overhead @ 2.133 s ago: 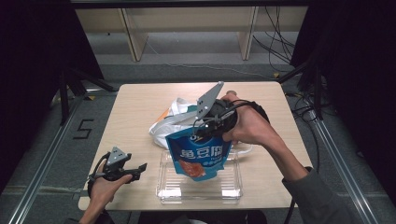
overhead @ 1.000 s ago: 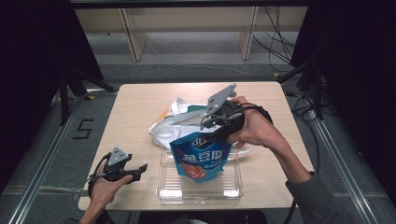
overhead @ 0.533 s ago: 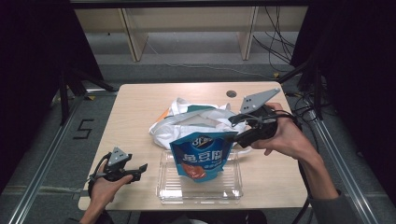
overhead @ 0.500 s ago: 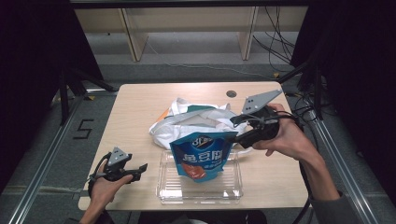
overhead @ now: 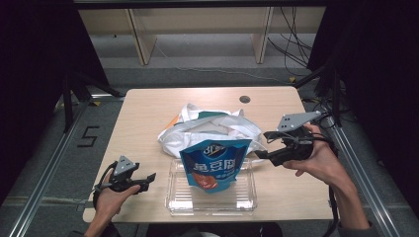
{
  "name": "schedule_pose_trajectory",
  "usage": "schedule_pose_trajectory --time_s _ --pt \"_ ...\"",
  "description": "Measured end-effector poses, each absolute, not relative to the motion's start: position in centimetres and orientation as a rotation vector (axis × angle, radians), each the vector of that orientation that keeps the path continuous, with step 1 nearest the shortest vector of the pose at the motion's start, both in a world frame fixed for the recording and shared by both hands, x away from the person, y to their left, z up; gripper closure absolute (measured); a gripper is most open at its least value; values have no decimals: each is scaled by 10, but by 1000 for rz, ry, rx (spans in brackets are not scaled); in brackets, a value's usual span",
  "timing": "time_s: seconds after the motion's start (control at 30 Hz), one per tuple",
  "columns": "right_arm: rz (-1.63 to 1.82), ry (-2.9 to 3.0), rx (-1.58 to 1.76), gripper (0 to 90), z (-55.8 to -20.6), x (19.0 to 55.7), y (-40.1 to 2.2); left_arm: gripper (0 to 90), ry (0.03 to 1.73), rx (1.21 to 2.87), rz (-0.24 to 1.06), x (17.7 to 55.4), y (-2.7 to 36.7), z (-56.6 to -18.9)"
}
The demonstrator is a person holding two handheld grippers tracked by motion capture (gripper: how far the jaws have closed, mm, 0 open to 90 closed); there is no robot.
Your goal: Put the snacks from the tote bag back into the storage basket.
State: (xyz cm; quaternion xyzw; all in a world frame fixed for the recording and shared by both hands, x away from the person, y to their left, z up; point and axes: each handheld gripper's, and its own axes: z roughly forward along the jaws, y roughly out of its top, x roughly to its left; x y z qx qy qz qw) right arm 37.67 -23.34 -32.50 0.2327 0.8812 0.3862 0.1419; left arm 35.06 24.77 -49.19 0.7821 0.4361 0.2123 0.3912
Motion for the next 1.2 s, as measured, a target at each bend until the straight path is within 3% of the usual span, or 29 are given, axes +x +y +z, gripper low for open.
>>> schedule_pose_trajectory --time_s 1.2 --pt "1086 2463 1014 264 -411 399 -277 235 1114 1944 540 351 245 -491"
